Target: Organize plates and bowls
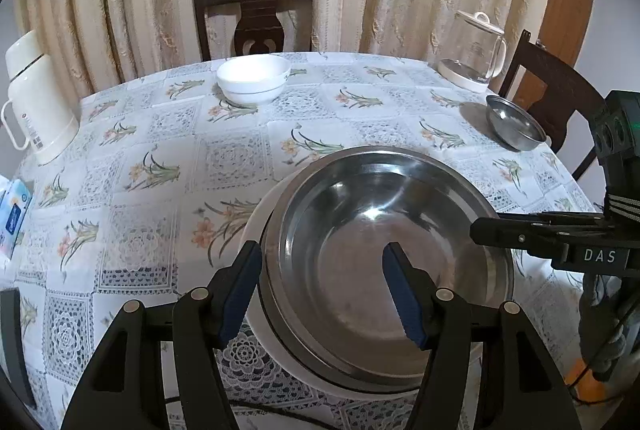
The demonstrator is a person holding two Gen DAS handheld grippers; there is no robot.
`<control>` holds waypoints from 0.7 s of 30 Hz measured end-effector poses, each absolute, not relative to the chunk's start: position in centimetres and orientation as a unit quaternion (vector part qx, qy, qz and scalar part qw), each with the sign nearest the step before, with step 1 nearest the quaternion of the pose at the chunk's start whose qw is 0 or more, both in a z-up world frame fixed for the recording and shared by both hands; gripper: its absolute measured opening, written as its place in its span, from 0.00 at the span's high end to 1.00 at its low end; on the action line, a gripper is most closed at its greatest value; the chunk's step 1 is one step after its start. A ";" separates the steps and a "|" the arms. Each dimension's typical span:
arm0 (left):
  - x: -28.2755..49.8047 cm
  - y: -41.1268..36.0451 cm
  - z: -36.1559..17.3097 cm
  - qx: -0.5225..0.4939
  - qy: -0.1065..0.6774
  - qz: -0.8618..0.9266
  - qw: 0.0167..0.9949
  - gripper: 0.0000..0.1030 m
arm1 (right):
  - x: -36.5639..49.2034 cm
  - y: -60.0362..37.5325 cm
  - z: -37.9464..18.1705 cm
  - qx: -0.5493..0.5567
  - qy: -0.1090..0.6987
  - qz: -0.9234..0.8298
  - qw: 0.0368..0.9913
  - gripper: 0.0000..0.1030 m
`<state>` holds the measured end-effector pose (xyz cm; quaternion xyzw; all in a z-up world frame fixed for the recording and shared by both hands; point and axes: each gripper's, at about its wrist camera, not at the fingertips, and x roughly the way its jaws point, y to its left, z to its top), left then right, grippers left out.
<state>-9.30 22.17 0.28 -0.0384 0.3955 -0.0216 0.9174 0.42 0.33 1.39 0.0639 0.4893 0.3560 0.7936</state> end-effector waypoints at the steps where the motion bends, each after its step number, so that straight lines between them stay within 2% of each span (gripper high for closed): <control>1: -9.3 22.2 0.3 -0.038 0.395 -0.021 0.917 0.38 | 0.4 0.3 1.4 0.063 0.489 0.354 0.795 0.72; 10: -9.0 22.5 0.4 -0.047 0.395 -0.022 0.917 0.38 | 0.7 -0.3 1.7 0.068 0.489 0.347 0.797 0.72; 12: -8.8 22.9 0.6 -0.059 0.397 -0.026 0.916 0.38 | 0.9 -0.5 1.8 0.076 0.489 0.347 0.797 0.68; 14: -8.7 23.5 0.7 -0.076 0.398 -0.033 0.914 0.38 | 1.1 -0.8 2.1 0.087 0.486 0.344 0.799 0.56; 21: -7.8 25.4 1.8 -0.117 0.385 -0.034 0.915 0.38 | 2.2 -1.5 3.1 0.099 0.476 0.336 0.807 0.54</control>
